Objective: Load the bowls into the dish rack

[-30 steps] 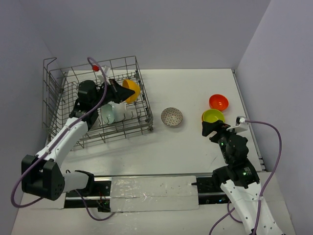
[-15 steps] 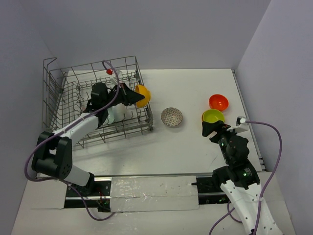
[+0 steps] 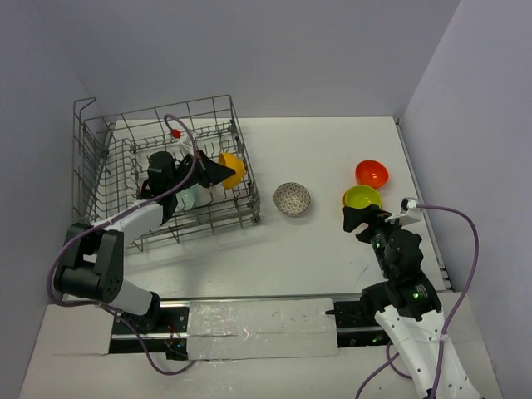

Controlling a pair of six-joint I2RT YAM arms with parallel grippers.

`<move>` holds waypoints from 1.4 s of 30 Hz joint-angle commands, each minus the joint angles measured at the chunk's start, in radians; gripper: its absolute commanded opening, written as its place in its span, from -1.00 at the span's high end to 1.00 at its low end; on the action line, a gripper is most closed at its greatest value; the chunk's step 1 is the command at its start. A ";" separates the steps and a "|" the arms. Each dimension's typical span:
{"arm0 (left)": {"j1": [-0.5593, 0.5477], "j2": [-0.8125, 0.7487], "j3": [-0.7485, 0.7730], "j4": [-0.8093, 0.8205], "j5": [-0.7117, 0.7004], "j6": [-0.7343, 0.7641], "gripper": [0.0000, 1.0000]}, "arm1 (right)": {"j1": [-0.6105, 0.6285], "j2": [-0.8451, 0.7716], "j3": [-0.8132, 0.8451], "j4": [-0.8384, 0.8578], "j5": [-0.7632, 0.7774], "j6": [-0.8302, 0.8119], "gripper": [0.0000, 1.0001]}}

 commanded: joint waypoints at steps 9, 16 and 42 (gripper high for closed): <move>0.027 0.068 -0.038 0.036 0.050 -0.017 1.00 | 0.001 0.000 0.008 0.023 -0.004 -0.015 -0.71; 0.023 0.102 -0.022 0.040 0.093 -0.001 0.99 | 0.001 0.002 0.005 0.029 -0.009 -0.015 -0.71; -0.071 -0.220 0.284 -0.656 -0.376 0.206 -0.60 | 0.001 0.015 0.110 0.000 0.000 -0.049 -0.71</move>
